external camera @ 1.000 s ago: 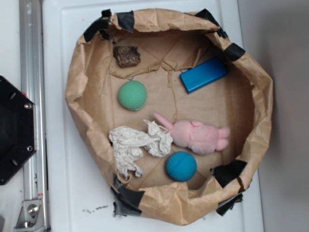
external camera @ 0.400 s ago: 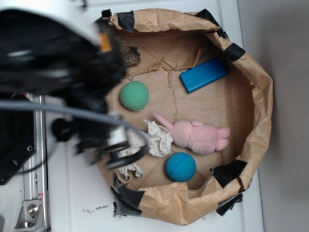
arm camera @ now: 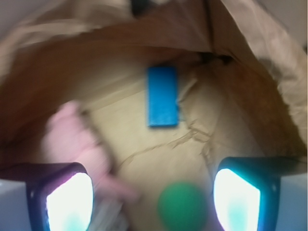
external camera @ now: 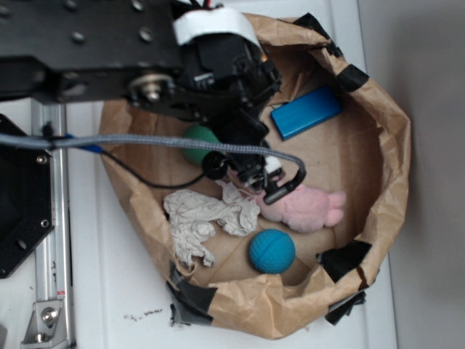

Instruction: Grab the blue block.

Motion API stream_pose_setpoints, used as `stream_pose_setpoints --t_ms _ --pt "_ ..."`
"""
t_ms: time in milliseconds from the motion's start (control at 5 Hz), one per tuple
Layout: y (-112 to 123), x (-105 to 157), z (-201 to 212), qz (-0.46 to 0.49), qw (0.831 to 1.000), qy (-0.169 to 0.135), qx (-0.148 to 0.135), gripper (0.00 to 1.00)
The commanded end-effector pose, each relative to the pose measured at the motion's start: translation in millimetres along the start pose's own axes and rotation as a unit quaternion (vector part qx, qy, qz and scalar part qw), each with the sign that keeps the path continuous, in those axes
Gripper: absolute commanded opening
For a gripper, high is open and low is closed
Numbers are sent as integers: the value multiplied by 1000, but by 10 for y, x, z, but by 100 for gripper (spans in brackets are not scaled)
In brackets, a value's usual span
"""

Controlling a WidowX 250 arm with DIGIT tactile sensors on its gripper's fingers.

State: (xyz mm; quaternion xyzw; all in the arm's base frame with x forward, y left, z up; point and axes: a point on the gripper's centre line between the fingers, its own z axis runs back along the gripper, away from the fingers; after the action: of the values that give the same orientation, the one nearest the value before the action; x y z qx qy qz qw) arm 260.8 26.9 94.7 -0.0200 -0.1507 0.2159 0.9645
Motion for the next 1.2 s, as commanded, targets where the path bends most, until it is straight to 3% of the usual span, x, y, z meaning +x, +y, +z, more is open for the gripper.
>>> stream_pose_setpoints --t_ms 0,400,800,1000 --pt "97 235 -399 83 996 18 4 100" --pt "-23 477 -624 69 997 35 7 100" --pt "-40 537 -627 53 998 30 21 100" --pt "-35 601 -633 29 999 31 10 100"
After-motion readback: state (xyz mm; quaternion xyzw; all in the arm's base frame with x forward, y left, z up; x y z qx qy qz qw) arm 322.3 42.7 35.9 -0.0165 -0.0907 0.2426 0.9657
